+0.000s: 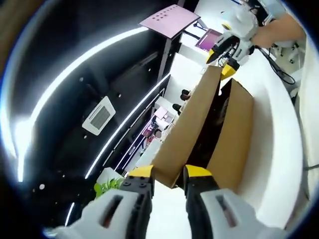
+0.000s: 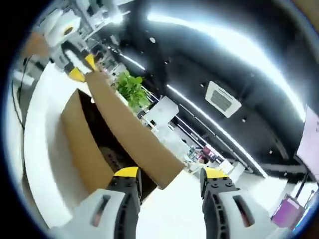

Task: Operate the shoe box by opening the lid, removing the specified soft item, and placing it in the target area until the item is outside and the box remains undamaged.

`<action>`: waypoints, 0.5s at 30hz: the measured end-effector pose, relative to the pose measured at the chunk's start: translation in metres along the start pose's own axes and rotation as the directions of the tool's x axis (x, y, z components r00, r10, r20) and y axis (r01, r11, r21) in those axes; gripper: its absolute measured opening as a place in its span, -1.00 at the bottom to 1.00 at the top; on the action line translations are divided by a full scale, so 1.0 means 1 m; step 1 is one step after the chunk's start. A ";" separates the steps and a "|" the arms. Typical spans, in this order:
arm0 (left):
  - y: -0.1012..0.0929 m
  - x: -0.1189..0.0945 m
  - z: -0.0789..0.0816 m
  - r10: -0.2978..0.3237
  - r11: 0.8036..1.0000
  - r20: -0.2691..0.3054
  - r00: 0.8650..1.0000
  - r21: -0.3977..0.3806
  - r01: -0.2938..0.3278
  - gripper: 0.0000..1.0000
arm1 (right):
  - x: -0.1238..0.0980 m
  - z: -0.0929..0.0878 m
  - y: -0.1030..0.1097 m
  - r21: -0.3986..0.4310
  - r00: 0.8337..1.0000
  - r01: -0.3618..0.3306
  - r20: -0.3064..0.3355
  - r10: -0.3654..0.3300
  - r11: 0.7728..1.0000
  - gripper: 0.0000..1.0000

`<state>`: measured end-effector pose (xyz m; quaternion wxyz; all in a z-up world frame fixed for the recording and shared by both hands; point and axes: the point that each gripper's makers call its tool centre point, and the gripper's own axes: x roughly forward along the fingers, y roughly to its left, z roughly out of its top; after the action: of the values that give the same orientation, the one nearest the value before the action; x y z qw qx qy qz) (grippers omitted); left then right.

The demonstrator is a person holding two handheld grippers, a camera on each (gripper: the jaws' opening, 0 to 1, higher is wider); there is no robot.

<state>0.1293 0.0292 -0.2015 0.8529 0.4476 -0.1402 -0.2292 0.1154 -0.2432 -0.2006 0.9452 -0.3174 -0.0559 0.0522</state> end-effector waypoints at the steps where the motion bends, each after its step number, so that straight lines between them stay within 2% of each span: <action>1: 0.000 0.000 0.001 -0.005 1.000 0.006 1.000 -0.022 0.005 -0.52 | 0.000 -0.001 0.000 0.032 1.000 -0.002 -0.001 0.002 0.999 -0.10; 5: 0.004 0.000 0.000 -0.006 0.996 0.008 1.000 -0.086 0.006 -0.45 | 0.001 0.001 0.001 0.100 1.000 -0.014 0.013 0.013 0.995 -0.21; 7: 0.006 0.000 -0.002 0.005 0.995 0.001 1.000 -0.096 -0.005 -0.41 | 0.001 0.002 0.004 0.115 1.000 -0.026 0.019 0.024 0.993 -0.28; 9: 0.006 0.000 0.000 0.000 0.990 0.014 1.000 -0.144 0.002 -0.41 | 0.001 0.003 0.005 0.127 0.999 -0.030 0.024 0.027 0.992 -0.35; 10: 0.005 0.000 0.000 -0.010 0.981 0.021 1.000 -0.193 0.014 -0.40 | 0.001 0.003 0.006 0.134 0.999 -0.029 0.023 0.026 0.991 -0.35; 12: 0.008 0.000 0.001 -0.011 0.973 0.025 1.000 -0.232 0.016 -0.34 | 0.001 0.005 0.004 0.158 0.999 -0.013 0.032 0.008 0.987 -0.35; 15: 0.007 -0.002 0.000 -0.031 0.948 0.029 0.999 -0.317 0.038 -0.17 | 0.002 0.006 0.004 0.198 0.999 -0.010 0.041 0.002 0.980 -0.41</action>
<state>0.1297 0.0332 -0.1960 0.9079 0.3042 -0.1038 -0.2689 0.1163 -0.2360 -0.1979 0.9706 -0.2209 -0.0689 0.0668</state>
